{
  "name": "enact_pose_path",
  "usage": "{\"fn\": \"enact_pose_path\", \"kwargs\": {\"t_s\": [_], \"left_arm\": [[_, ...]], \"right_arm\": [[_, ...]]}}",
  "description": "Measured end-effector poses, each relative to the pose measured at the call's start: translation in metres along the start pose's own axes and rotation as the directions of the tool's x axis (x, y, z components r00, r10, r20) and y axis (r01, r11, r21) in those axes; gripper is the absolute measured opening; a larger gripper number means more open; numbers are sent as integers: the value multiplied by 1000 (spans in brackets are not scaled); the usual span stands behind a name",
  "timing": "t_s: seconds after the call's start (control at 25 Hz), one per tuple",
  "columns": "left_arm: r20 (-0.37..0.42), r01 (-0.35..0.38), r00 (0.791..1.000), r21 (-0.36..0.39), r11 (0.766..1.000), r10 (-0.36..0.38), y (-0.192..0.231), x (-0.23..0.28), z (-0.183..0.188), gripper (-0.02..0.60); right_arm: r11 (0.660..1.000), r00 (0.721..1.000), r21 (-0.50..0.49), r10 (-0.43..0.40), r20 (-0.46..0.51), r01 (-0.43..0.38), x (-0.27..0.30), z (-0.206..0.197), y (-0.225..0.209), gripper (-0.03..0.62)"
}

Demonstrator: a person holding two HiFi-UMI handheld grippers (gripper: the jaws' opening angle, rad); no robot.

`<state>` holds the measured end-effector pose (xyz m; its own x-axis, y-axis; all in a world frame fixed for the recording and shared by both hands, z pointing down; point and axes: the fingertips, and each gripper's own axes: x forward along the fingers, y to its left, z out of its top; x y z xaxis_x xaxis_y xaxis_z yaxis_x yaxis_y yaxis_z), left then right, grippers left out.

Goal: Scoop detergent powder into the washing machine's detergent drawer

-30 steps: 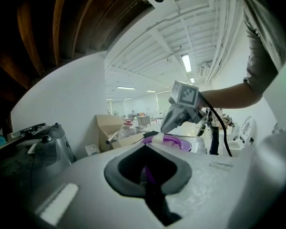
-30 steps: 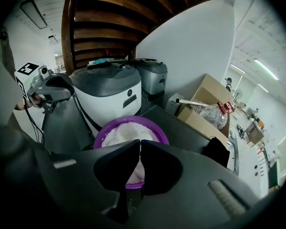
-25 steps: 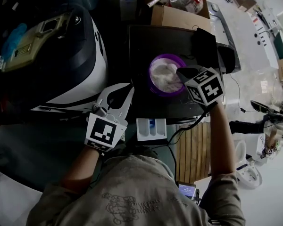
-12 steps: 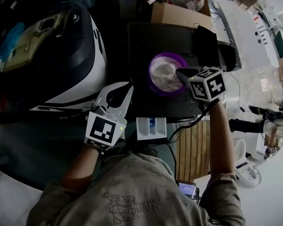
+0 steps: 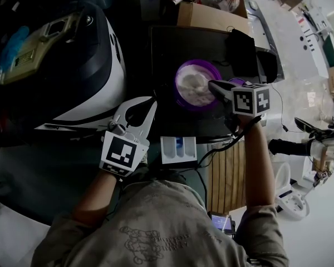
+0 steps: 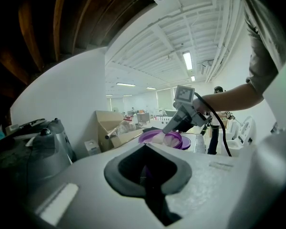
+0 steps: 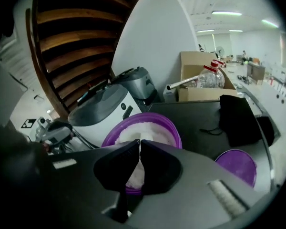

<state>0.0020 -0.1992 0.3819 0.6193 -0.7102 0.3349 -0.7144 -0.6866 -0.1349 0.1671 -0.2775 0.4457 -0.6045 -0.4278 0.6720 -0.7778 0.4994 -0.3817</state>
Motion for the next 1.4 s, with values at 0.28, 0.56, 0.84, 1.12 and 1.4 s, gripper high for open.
{"fn": "enact_pose_path", "kwargs": {"t_s": [0.28,0.56,0.84,1.12,1.4], "left_arm": [[9,3,1000,2,1000,-3,-4,-4,1,0],[24,-1,1000,11,1000,1,-4,-8,8,0],[35,-2,999,22,1000,1,-4,-11,14,0],[21,0,1000,21,1000,0,-4,-10,11,0],[19,4,1000,19,1000,-4,-6,-9,9,0]], "right_arm": [[948,976,277,104,193,-156,-17,9,4,35],[773,856,473,170,488,-423,-43,33,21,35],[562,763,587,128,634,-582,-45,13,15,35],[463,698,583,117,706,-668,-49,1,19,35],[417,660,569,109,743,-709,-59,-8,30,35]]}}
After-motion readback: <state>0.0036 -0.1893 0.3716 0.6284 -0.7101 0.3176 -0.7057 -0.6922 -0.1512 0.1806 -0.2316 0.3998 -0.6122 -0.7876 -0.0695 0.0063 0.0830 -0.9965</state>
